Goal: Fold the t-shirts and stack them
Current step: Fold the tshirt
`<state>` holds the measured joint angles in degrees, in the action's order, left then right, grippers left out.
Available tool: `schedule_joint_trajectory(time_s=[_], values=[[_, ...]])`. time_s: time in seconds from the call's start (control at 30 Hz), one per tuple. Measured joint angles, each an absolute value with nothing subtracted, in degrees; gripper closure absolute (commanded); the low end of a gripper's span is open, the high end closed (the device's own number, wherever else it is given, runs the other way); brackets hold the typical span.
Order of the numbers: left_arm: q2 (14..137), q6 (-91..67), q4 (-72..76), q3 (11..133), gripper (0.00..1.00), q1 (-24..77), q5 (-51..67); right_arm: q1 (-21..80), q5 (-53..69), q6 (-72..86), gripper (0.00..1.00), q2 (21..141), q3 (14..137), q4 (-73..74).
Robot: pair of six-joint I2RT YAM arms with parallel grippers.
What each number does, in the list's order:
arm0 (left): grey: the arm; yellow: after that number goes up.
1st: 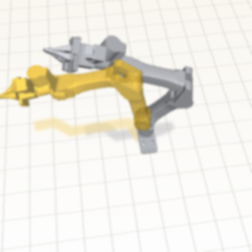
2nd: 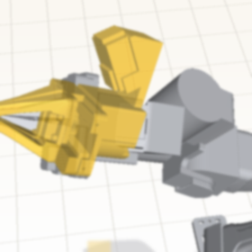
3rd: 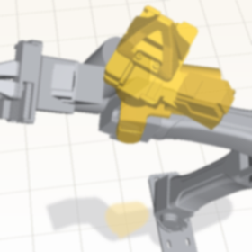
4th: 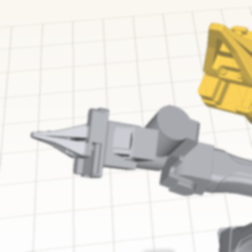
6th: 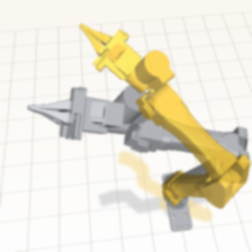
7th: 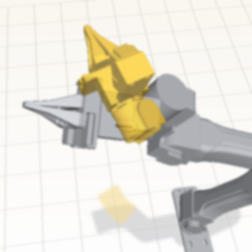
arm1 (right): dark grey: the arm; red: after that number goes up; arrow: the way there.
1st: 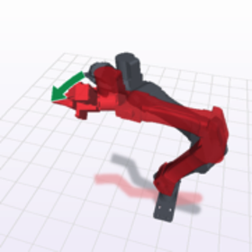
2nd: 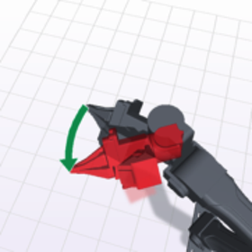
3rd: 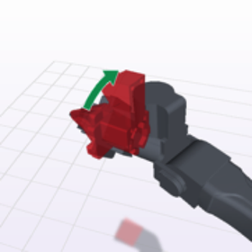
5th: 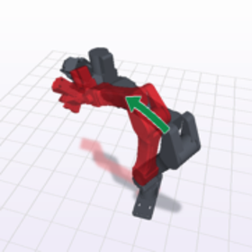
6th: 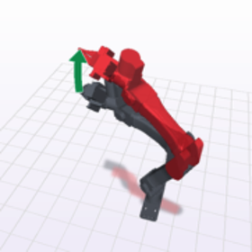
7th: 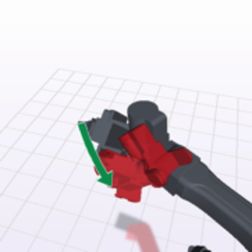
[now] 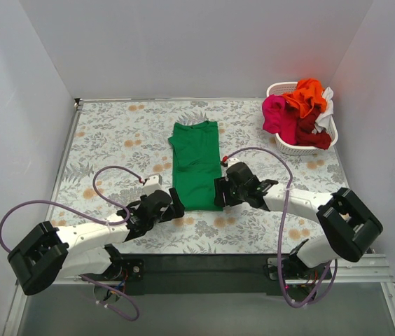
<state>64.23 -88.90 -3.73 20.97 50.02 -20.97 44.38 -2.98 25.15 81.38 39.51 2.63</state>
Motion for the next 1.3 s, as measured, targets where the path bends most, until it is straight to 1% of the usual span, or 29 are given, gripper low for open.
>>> schedule_joint_trajectory(time_s=[0.13,0.2,0.47,0.57,0.6,0.7,0.8,1.3], values=[[64.2,-89.0,-4.0,21.0,0.29,50.0,-21.4,44.9,-3.2,25.8,0.46,84.1,39.0,1.9],[64.1,-89.0,-4.1,21.0,0.31,50.0,-21.4,45.3,-3.4,26.2,0.46,84.0,38.6,1.0],[63.8,-88.9,-4.4,20.5,0.43,50.0,-20.9,47.0,-4.2,27.9,0.48,83.2,37.1,-0.9],[63.4,-88.9,-4.4,20.1,0.46,50.0,-20.1,48.1,-4.2,28.7,0.52,82.5,36.4,-1.0],[63.3,-88.9,-4.3,20.0,0.47,50.0,-19.9,48.5,-4.2,29.0,0.56,82.4,36.2,-1.1],[63.0,-88.9,-4.3,19.7,0.50,50.0,-19.2,49.2,-4.1,29.9,0.62,82.0,35.7,-1.0],[62.8,-88.9,-4.3,19.5,0.52,50.0,-18.9,49.6,-4.2,30.5,0.65,82.1,35.6,-0.8],[65.8,-88.3,0.1,19.6,0.52,50.0,-19.4,50.8,-5.0,31.4,0.67,82.9,35.8,-1.7]])
